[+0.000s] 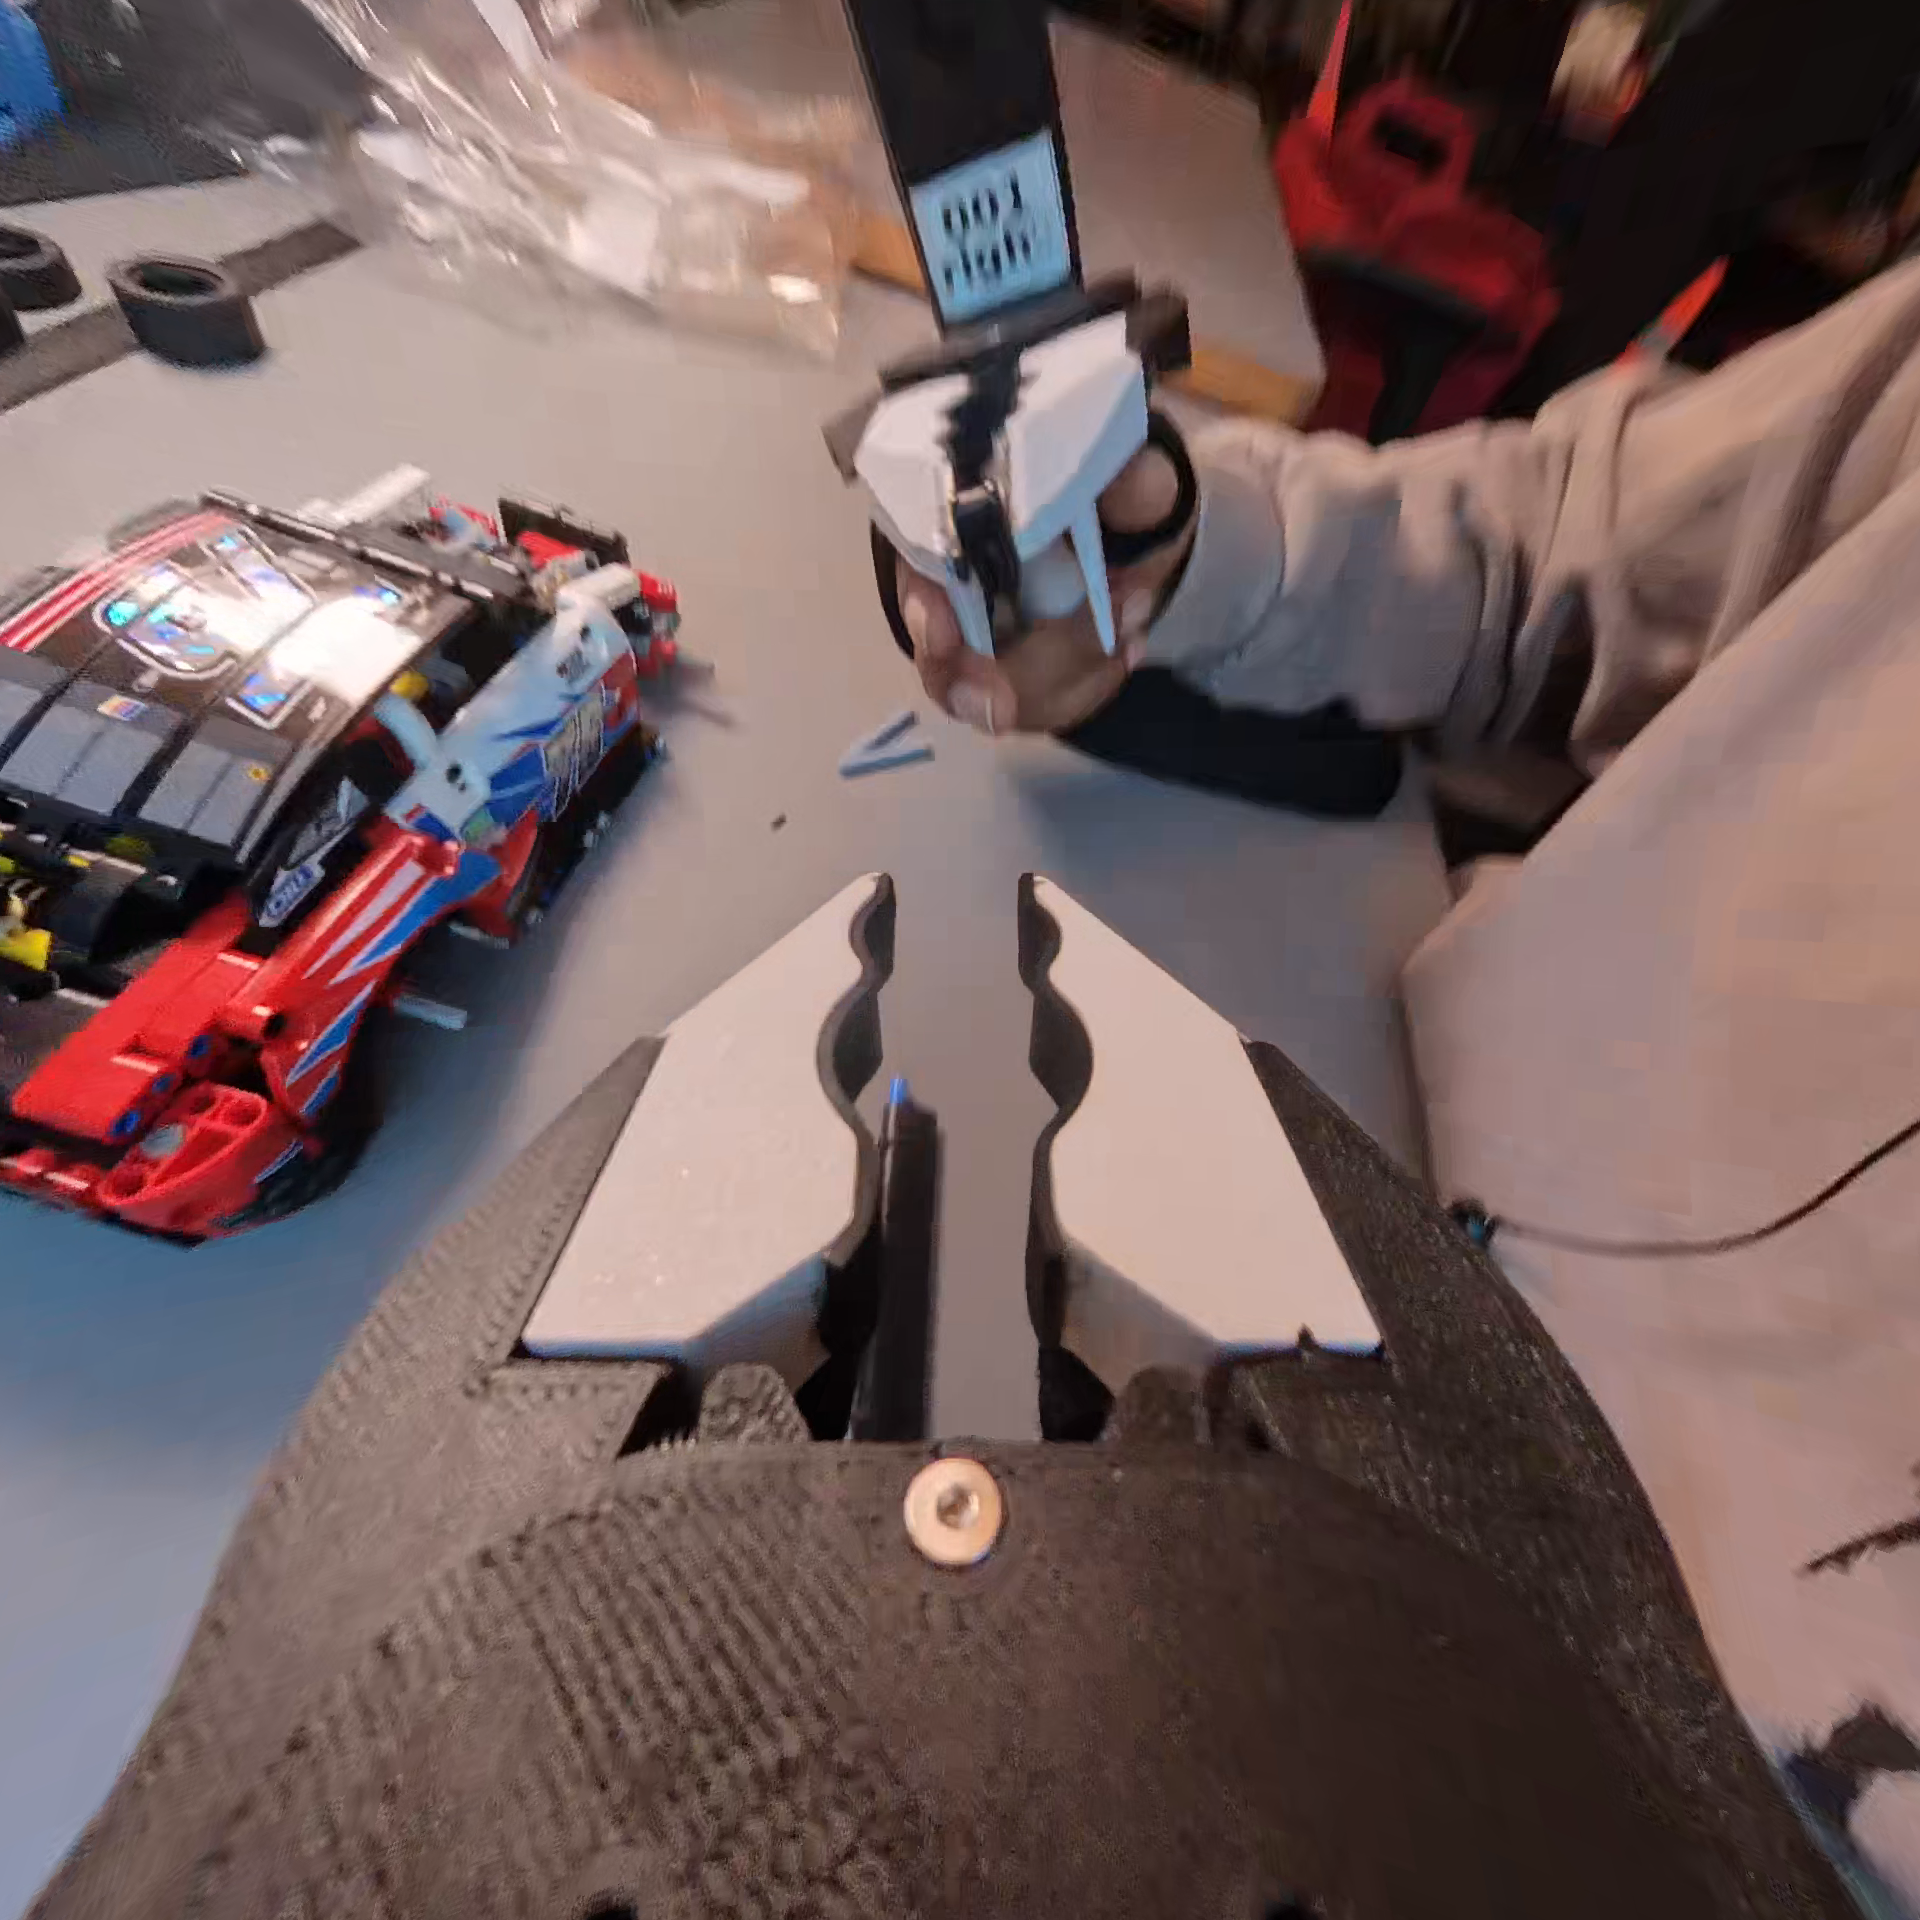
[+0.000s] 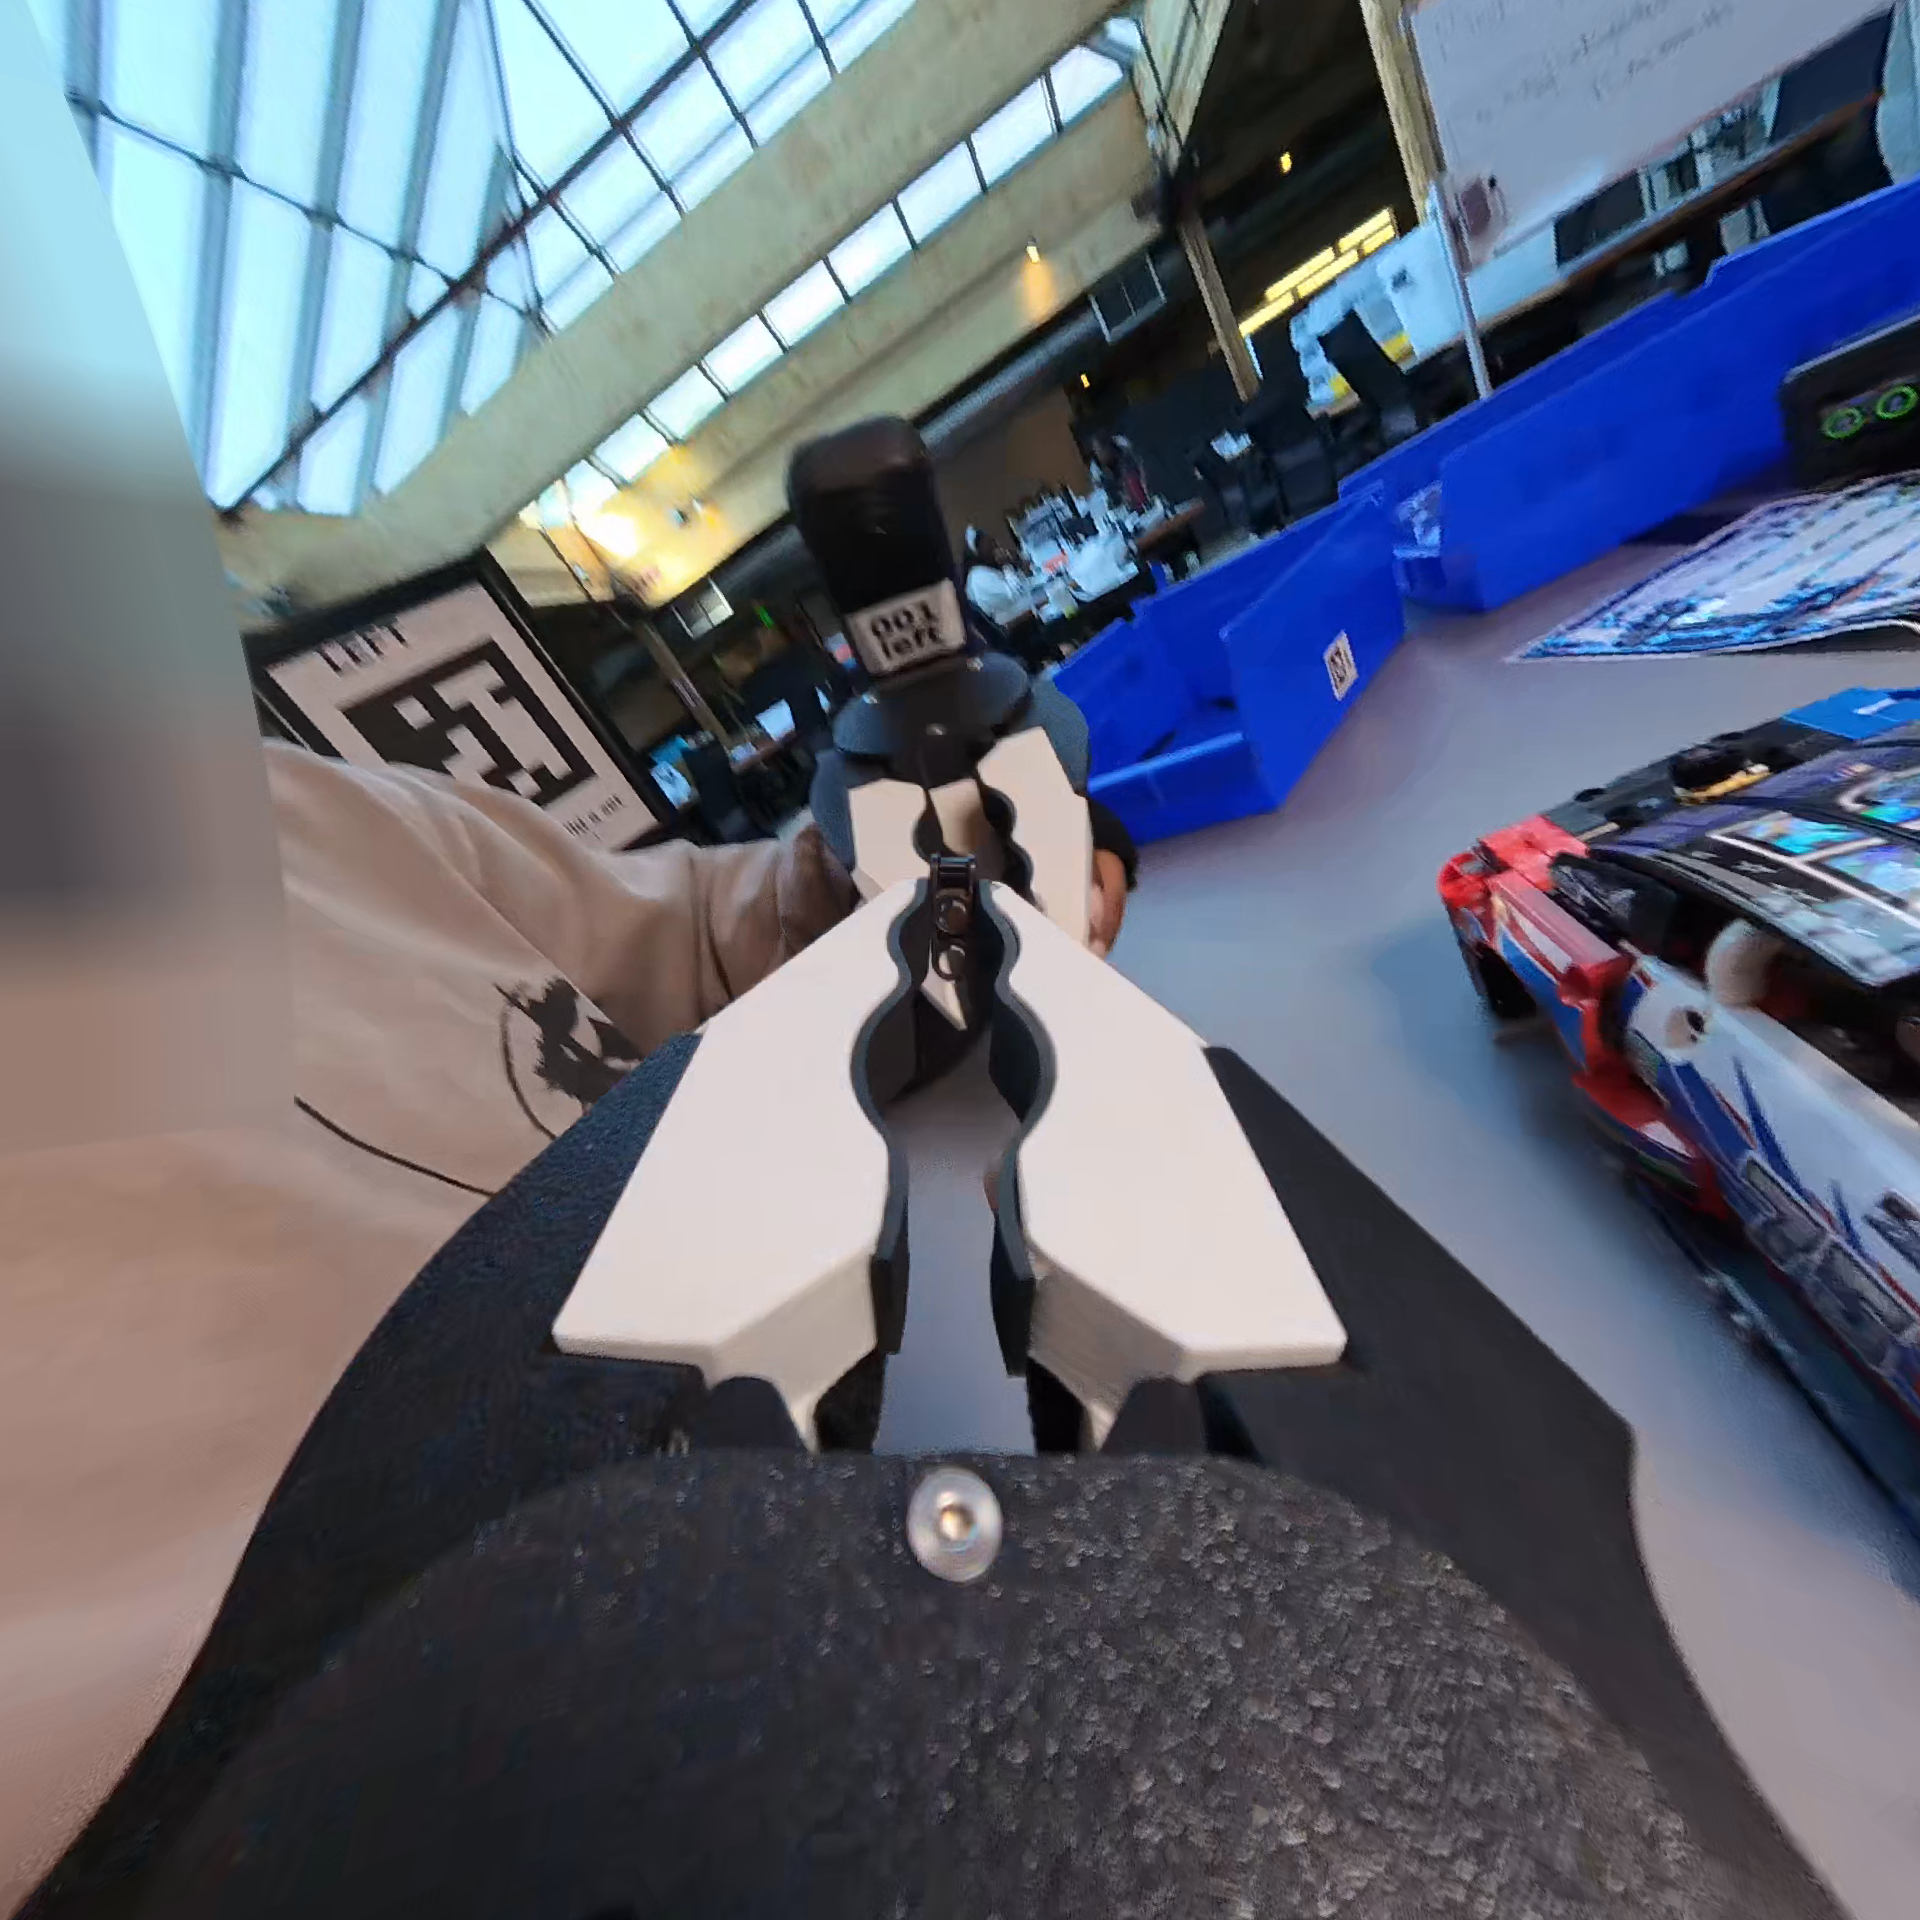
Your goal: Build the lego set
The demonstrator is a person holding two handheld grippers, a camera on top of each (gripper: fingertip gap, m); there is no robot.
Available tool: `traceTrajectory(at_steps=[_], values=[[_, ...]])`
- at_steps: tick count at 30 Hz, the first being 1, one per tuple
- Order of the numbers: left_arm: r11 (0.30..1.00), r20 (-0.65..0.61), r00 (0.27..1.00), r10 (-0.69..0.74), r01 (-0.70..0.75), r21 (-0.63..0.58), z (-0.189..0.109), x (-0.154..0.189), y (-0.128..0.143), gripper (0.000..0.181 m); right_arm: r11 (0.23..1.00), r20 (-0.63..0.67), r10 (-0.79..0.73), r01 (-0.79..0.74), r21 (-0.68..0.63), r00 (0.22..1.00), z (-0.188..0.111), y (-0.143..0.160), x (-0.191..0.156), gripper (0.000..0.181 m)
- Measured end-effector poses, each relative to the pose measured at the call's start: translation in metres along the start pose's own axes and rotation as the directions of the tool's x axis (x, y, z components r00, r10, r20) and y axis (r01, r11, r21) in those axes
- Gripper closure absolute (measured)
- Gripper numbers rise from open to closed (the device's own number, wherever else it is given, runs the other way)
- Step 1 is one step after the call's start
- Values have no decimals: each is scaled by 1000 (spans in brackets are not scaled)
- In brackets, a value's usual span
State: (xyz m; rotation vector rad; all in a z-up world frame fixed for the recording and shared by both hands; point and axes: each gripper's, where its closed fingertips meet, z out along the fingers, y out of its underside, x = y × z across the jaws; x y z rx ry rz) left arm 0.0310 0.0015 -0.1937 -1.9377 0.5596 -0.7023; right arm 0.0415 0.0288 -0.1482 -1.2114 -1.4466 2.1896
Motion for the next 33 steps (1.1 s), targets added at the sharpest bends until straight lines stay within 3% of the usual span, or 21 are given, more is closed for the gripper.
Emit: traceTrajectory(at_steps=[3,6,11,16,22,27,33], values=[[961,-87,981,-174,188,202,10,6,-35,158,968,91,150,-165,188,984,-1,-26,-7,177],[920,-145,958,-246,278,276,22,11,-53,158,923,124,231,-258,285,965,0,-33,-5,177],[914,-85,973,-215,231,333,26,8,-63,170,949,68,169,-181,260,983,9,-23,-7,177],[902,-117,965,-235,262,343,20,8,-62,177,977,-6,65,-62,204,998,12,-16,-4,177],[937,-106,984,-145,172,306,16,15,-53,177,989,-24,-70,73,128,997,16,-7,-10,177],[988,-13,999,37,-34,150,14,17,-34,176,959,-32,-274,271,-81,961,13,14,-11,176],[981,9,983,184,-183,-68,18,20,-8,176,880,-2,-411,396,-263,912,11,41,-8,171]])
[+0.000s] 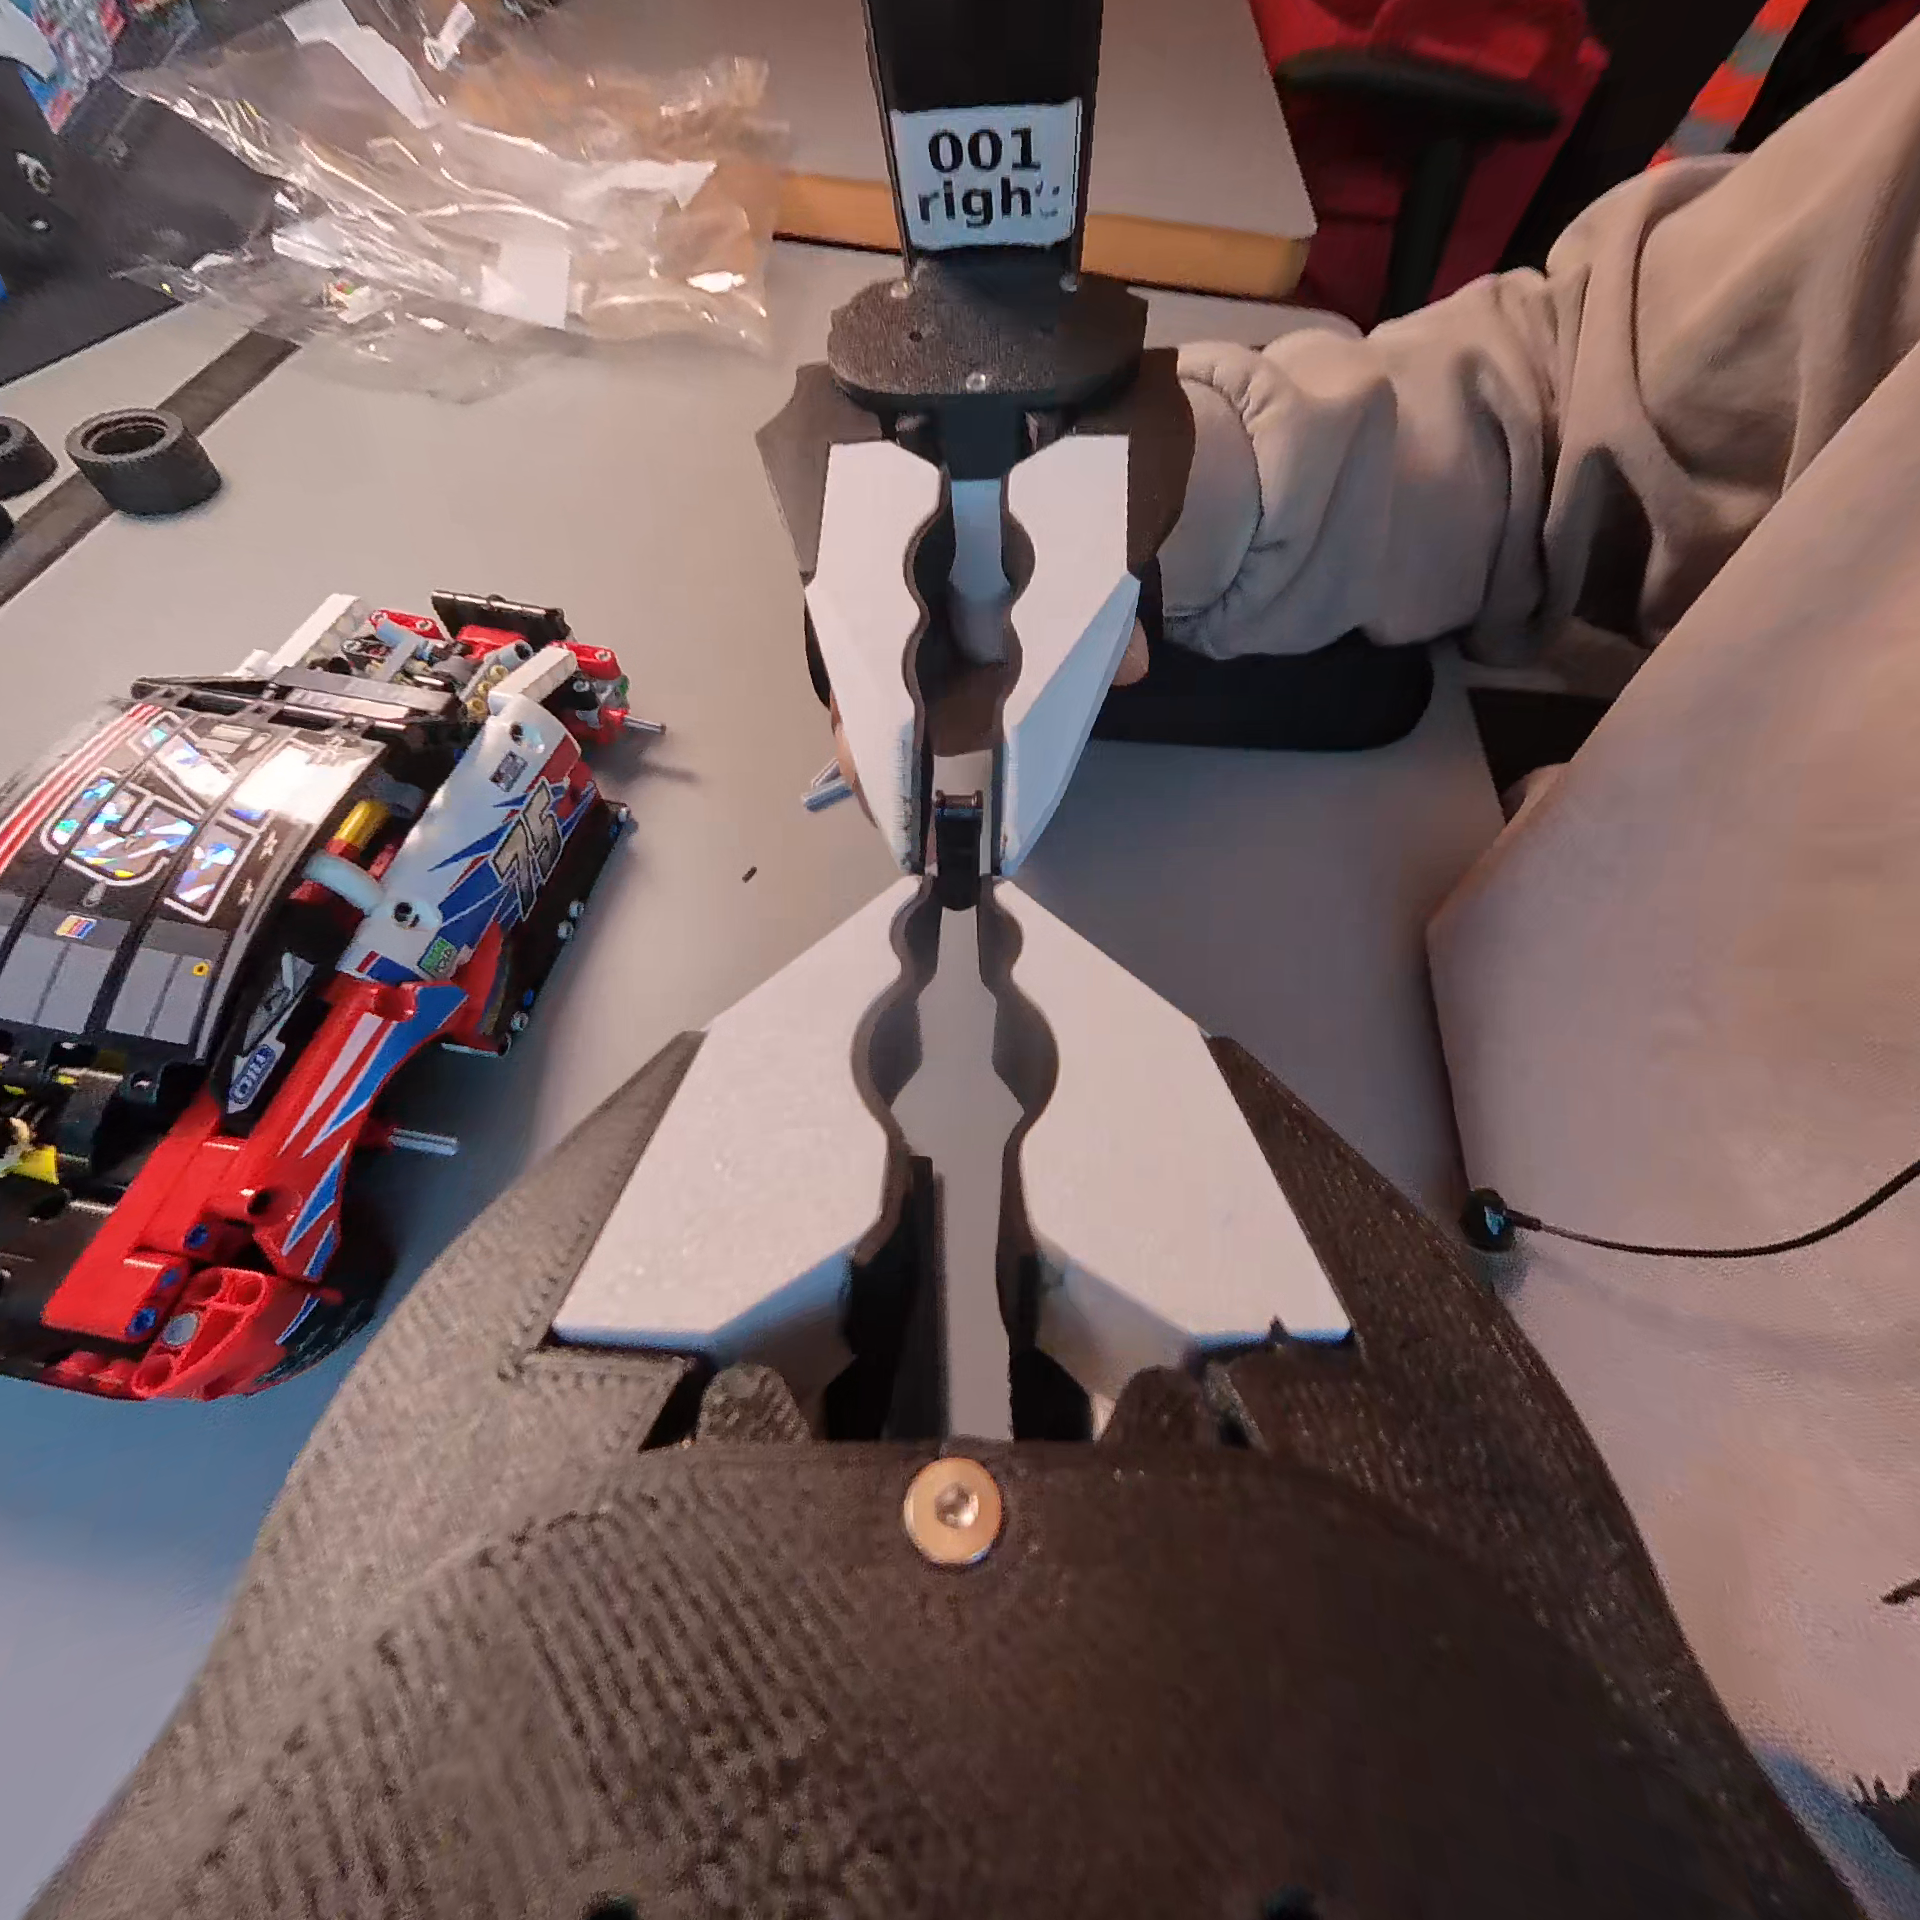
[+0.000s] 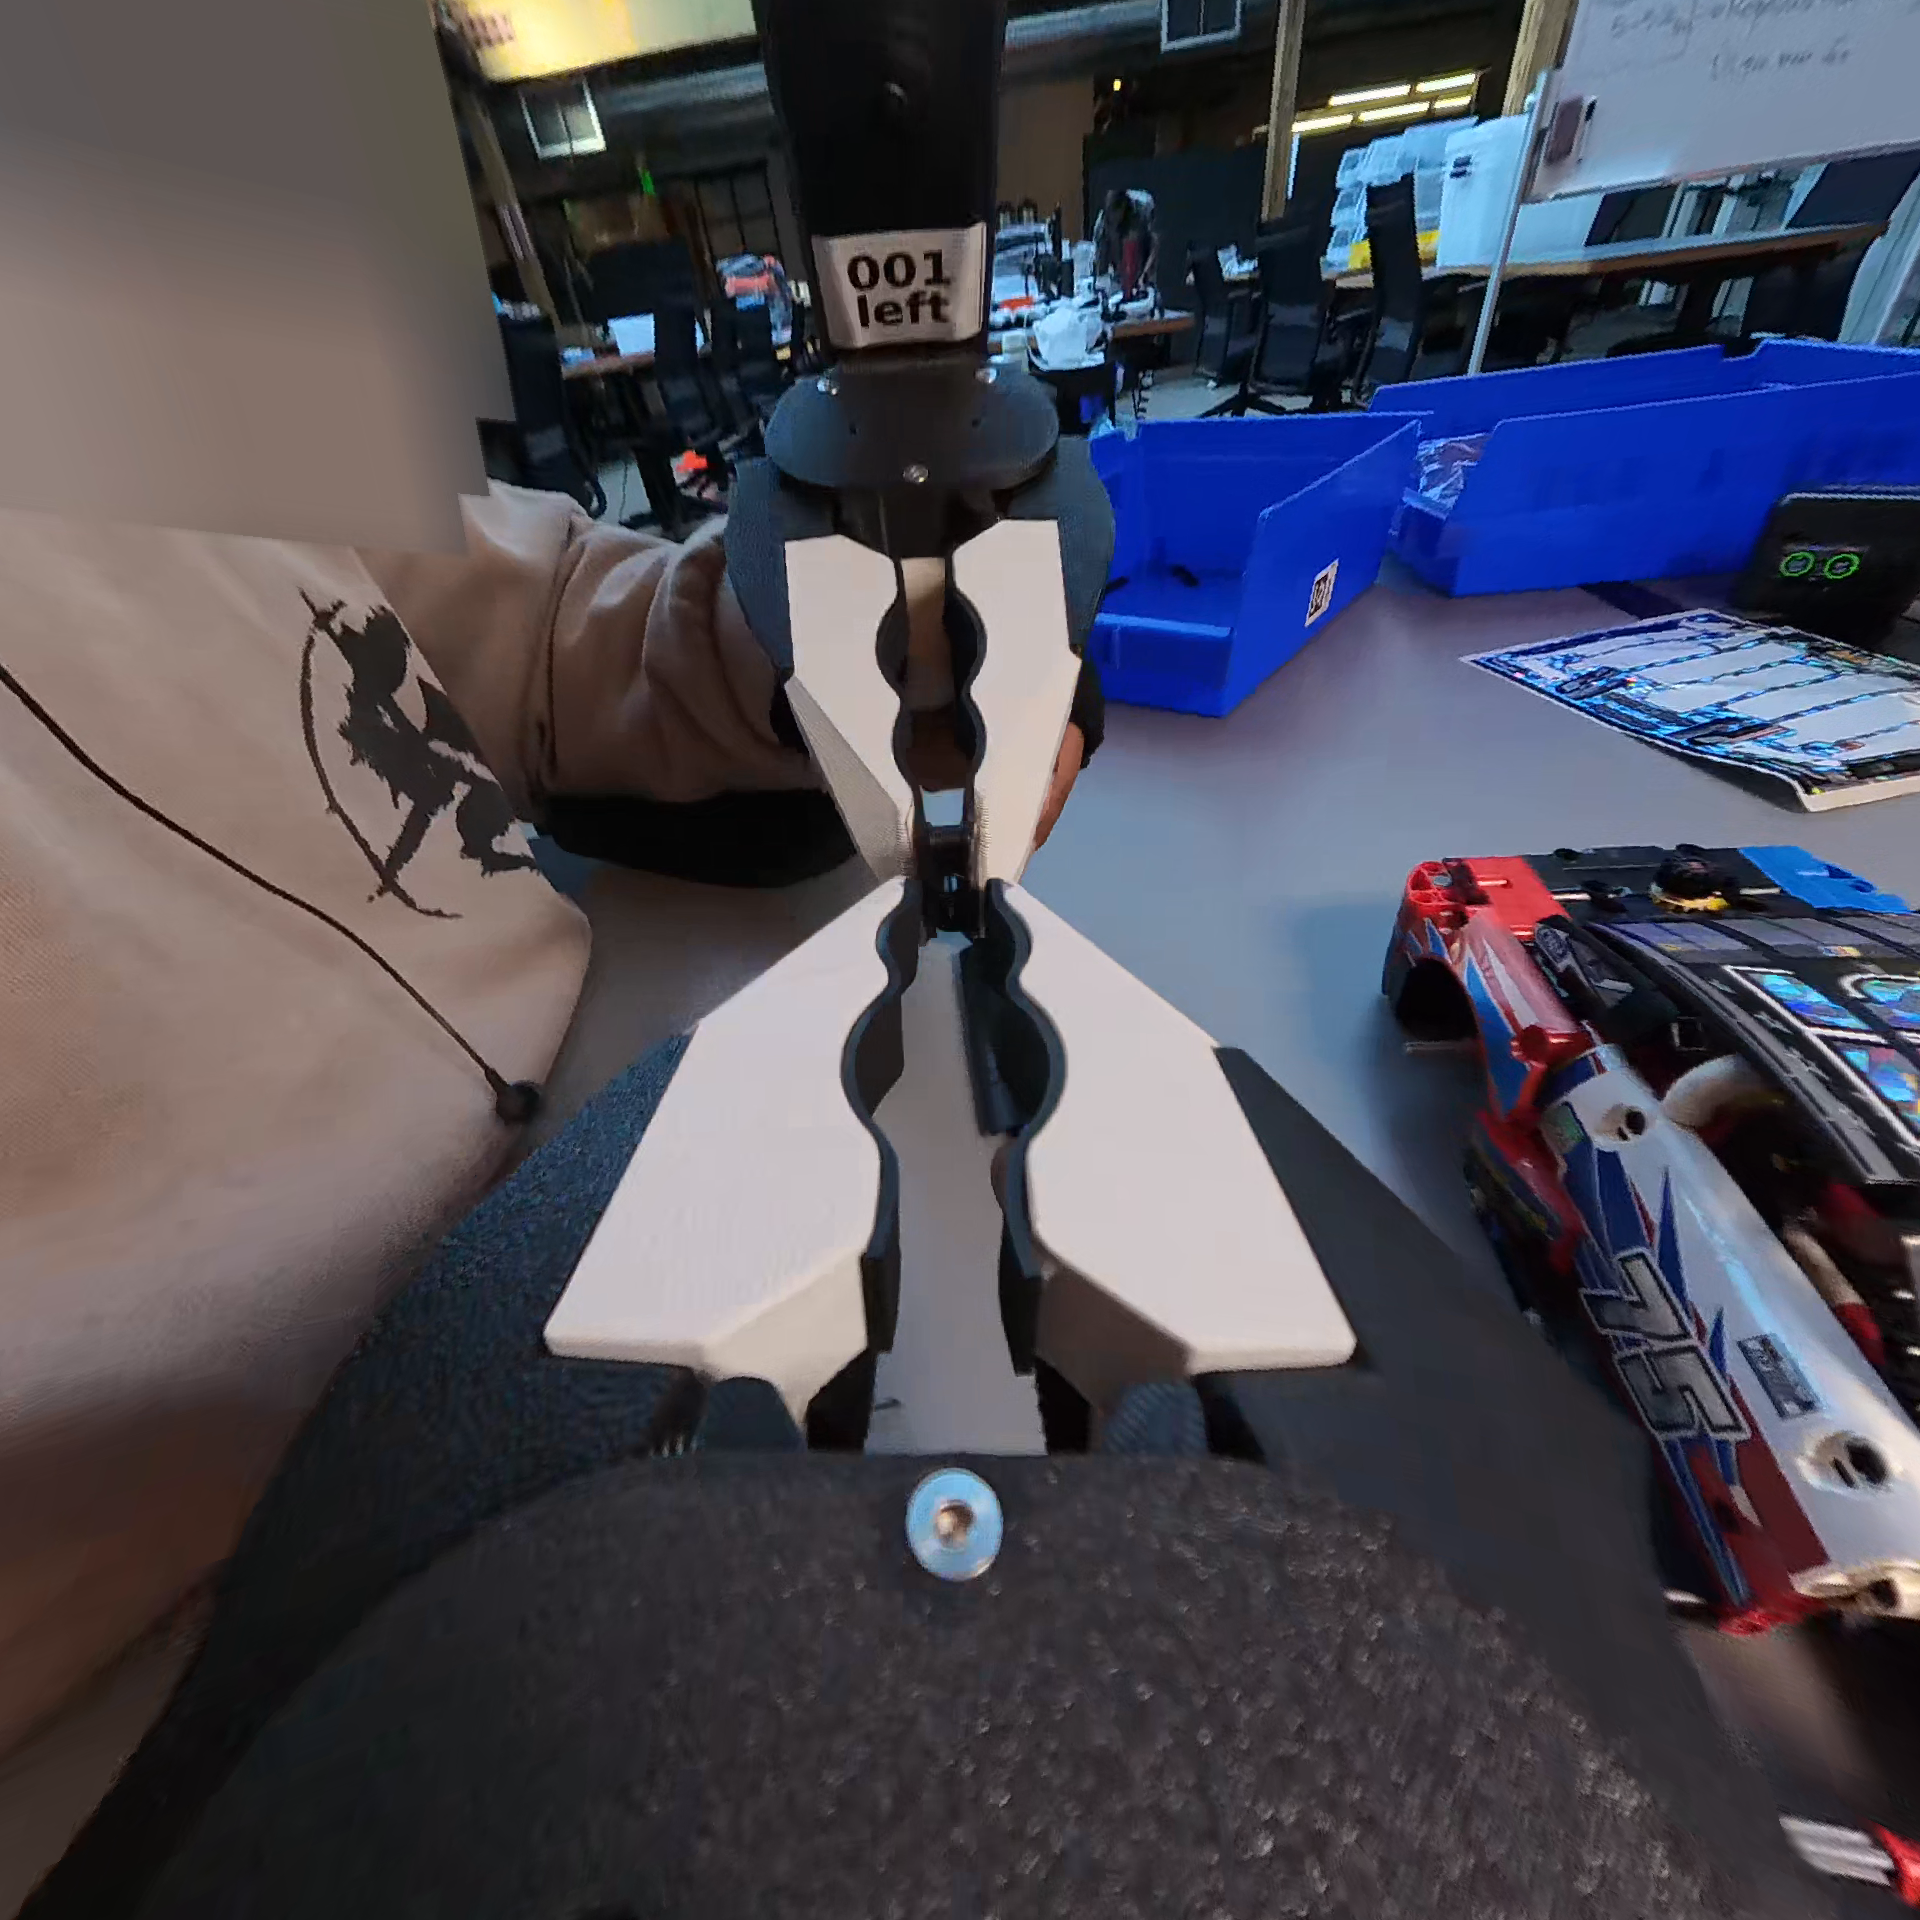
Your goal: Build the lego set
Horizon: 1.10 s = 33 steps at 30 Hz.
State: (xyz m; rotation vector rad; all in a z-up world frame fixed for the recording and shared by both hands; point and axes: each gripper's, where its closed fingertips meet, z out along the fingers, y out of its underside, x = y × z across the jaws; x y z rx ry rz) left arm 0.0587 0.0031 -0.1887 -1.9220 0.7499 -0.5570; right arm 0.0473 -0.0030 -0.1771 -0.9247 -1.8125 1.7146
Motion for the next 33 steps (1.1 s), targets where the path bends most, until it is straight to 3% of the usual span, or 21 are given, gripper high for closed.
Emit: traceTrajectory(at_steps=[5,8,14,17,33], values=[[993,-1,999,45,-45,-109,5,3,15,176,990,-3,-92,92,-111,996,3,16,-4,176],[993,-6,999,32,-33,-110,5,4,15,176,983,-10,-133,131,-126,991,3,16,-4,176],[999,-18,1000,-5,5,39,-5,3,-7,169,993,-5,-75,75,93,997,-4,-16,-7,176],[994,-32,999,-8,12,106,-6,8,-18,175,988,2,-76,75,134,997,-5,-23,-9,176],[997,0,997,82,-82,-7,-4,13,-7,181,991,3,-130,130,43,991,1,-12,-15,177]])
